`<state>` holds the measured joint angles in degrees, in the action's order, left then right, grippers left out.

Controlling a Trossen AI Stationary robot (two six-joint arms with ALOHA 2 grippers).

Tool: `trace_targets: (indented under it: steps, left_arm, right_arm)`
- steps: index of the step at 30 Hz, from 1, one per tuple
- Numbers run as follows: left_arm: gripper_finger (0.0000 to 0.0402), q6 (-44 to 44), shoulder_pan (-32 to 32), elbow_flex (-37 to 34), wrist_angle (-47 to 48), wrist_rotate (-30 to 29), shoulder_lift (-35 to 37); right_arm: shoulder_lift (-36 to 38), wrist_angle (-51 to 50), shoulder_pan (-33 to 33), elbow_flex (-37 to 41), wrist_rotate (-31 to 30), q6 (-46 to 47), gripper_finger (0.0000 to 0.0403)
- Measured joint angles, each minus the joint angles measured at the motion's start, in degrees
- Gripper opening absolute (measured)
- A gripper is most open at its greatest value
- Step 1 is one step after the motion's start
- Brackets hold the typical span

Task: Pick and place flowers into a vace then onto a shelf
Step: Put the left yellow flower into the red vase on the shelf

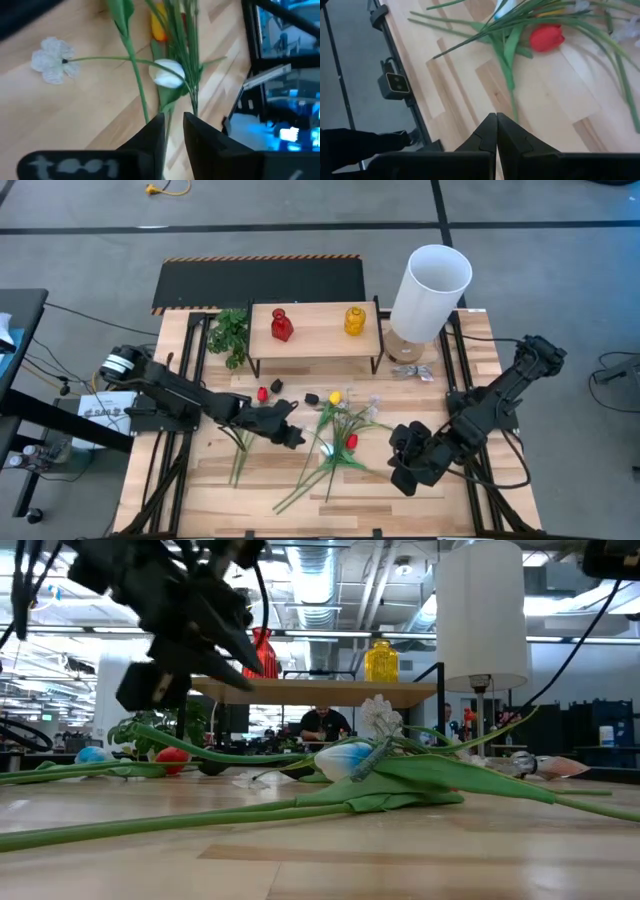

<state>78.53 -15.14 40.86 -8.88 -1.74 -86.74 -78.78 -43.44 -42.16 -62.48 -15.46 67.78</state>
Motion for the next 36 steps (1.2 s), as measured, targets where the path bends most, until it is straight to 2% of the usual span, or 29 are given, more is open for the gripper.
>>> trace_targets:
  steps: [5, 9, 15, 21, 32, 36]
  left_arm:
    - [0.0063, 6.59, 1.27, 0.04, -2.02, 1.2, -3.5]
    - [0.0064, 6.1, 2.01, 0.04, -3.14, 4.33, -5.3]
    - [0.0064, 5.5, 2.01, 0.07, -3.1, 2.68, -5.36]
    - [0.007, 1.83, 1.87, 0.09, -3.78, 1.27, -5.36]
    - [0.0161, 1.23, 1.43, 0.11, -4.01, 1.47, -5.36]
    - [0.0183, 1.34, 0.6, 0.11, -3.92, 1.38, -5.36]
  right_arm:
    - [0.0, 0.21, -2.51, 0.0, -2.41, 2.77, 0.0]
    - [0.0, 0.21, -4.32, 0.0, -4.22, 4.39, 0.0]
    - [0.0, 0.19, -5.9, 0.0, -7.1, 5.76, 0.0]
    - [0.0, 0.17, -6.13, 0.0, -7.43, 5.78, 0.0]
    - [0.0, 0.15, -6.13, 0.02, -9.4, 5.76, 0.0]
    - [0.0, 0.13, -6.1, 0.02, -10.36, 5.46, 0.0]
